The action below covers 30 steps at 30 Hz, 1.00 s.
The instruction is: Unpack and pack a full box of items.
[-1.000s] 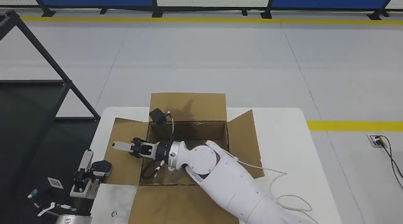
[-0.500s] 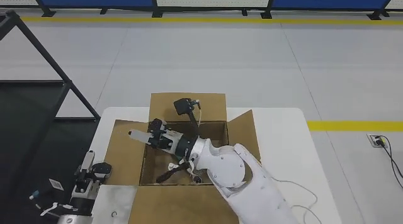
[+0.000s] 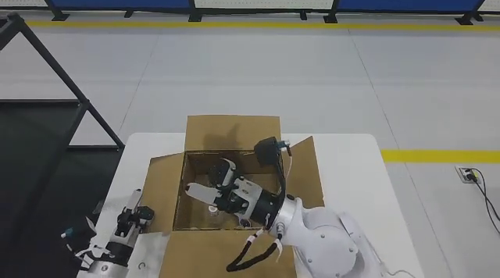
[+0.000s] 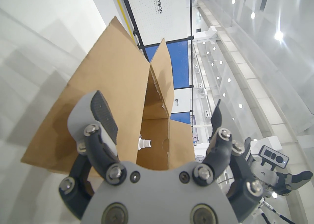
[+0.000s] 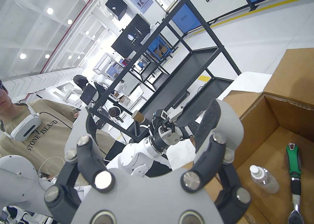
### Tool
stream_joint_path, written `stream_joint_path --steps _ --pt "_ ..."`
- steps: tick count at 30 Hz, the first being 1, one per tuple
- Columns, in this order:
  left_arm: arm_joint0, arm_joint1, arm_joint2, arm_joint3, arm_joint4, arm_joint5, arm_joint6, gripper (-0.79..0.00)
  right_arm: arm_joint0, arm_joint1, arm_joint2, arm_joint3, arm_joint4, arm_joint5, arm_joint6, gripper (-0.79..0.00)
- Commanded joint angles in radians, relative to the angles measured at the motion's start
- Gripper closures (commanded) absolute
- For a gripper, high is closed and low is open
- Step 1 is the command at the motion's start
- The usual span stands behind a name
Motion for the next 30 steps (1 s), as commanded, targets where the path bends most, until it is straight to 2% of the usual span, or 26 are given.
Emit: stream_joint_path --steps 1,9,13,21,25,30 --pt "-0.004 0.000 0.005 0.006 0.006 -0.002 -0.001 -0.785 -0.005 0.001 0.000 0.005 0.007 0.000 0.003 -0.785" --pt "-0.012 0.001 0.019 0.014 0.027 0.002 -0.011 -0.785 -0.008 0.007 0.003 0.023 0.032 -0.012 0.016 -0.785" --pt "-0.013 0.000 0.022 0.013 0.027 -0.007 -0.003 -0.785 0.006 0.009 -0.009 0.037 0.041 0.011 0.067 -0.785" --pt "0.004 -0.001 -0.014 -0.039 -0.023 -0.055 0.033 -0.785 0.117 0.006 -0.059 0.149 0.070 0.158 0.246 -0.785" --pt "0.023 -0.001 -0.039 -0.078 -0.059 -0.077 0.033 -0.785 0.176 0.000 -0.088 0.210 0.061 0.257 0.279 -0.785" --pt "0.040 -0.002 -0.055 -0.111 -0.069 -0.096 0.041 -0.785 0.181 -0.001 -0.090 0.213 0.062 0.267 0.279 -0.785"
